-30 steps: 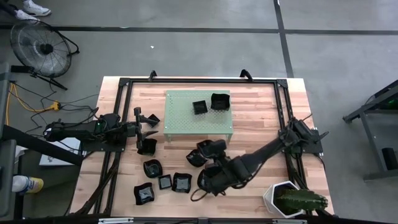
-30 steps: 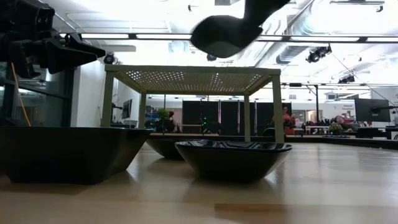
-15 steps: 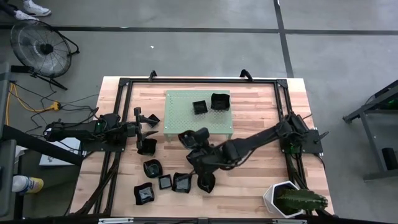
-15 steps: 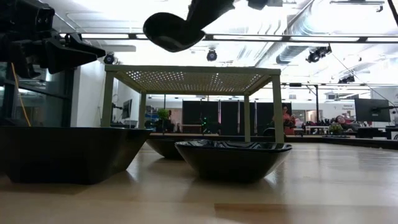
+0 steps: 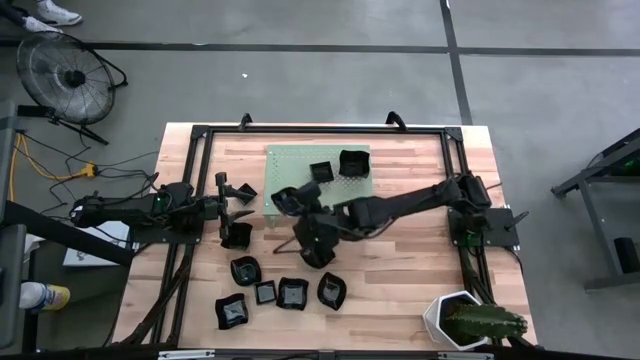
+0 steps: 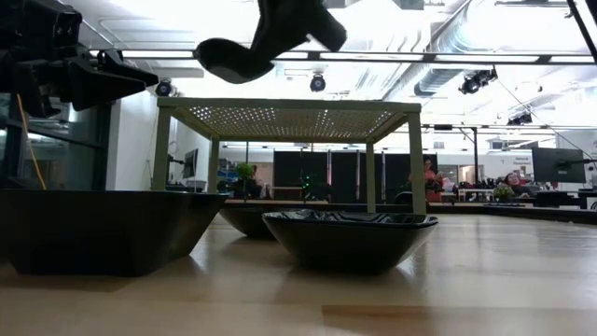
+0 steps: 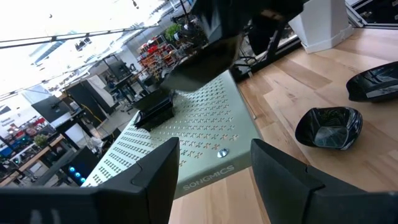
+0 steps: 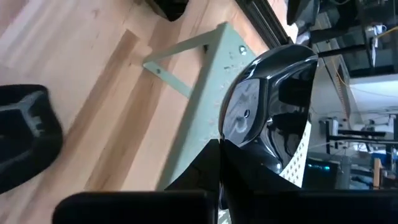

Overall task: Pick & Place Mini shaped plates
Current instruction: Put the leaf-shaped plate on the shelf

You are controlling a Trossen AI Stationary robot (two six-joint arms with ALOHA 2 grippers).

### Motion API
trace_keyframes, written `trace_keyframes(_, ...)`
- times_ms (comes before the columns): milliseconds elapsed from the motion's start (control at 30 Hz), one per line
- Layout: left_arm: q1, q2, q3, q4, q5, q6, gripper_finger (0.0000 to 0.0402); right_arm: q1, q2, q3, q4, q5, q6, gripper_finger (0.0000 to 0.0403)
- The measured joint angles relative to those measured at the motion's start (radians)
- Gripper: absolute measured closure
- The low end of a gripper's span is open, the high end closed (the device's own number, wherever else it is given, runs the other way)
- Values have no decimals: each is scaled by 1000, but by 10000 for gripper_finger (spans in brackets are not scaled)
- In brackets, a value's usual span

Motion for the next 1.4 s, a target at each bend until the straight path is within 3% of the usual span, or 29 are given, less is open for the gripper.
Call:
trace_keyframes(667, 0, 0, 0, 0, 0, 0, 208, -102, 50, -1, 82, -41, -216, 391)
trace_keyframes(1000, 0, 0, 0, 0, 0, 0, 208, -120, 51, -2, 68, 22, -253, 391)
trace_keyframes(1400, 0, 0, 0, 0, 0, 0, 208, -125, 51, -2, 56, 18, -248, 391)
